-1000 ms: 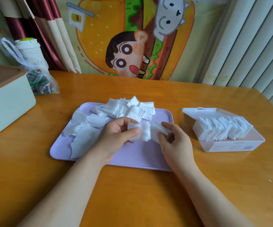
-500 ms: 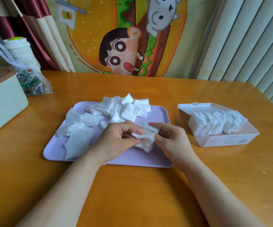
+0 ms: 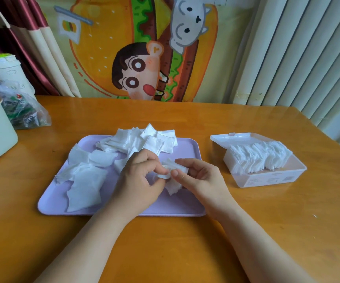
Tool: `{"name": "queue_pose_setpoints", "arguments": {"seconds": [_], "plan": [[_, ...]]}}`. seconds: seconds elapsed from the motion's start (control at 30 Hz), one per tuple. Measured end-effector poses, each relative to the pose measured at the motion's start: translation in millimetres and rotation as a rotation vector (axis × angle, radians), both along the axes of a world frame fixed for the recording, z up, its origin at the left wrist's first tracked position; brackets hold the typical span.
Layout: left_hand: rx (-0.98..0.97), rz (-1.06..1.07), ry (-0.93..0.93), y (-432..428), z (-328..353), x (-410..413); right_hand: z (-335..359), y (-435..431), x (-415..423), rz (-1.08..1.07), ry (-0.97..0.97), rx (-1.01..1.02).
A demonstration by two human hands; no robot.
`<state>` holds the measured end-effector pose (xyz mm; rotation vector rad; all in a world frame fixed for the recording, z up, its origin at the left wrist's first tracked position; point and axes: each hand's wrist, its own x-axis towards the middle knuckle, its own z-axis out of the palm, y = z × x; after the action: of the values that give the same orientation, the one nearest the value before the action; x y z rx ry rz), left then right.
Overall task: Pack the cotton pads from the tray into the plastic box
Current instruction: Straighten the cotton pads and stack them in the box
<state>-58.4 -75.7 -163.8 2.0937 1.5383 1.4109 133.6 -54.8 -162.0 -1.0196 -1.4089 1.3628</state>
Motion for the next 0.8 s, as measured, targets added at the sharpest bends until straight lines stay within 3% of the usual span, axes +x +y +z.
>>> {"name": "queue_pose_setpoints", "arguments": {"seconds": [0.13,0.33,0.53,0.8], "plan": [[0.072,-0.064,0.083,-4.9,5.8,4.7,3.7,0.4,2.6,-0.029,0.057,-0.019],[-0.155,-0.194,-0.119,-15.4,8.8,2.3,0.5,4.9,3.8,-0.136,0.125,-0.020],[-0.350,-0.195,-0.464,-12.4,16.1,-2.0,-6.3,8.0,1.5,-0.164,0.030,0.041],[-0.439,-0.150,-0.533,-7.7,9.7,-1.4,-4.1,4.0,3.7,-0.029,-0.122,0.085]]}}
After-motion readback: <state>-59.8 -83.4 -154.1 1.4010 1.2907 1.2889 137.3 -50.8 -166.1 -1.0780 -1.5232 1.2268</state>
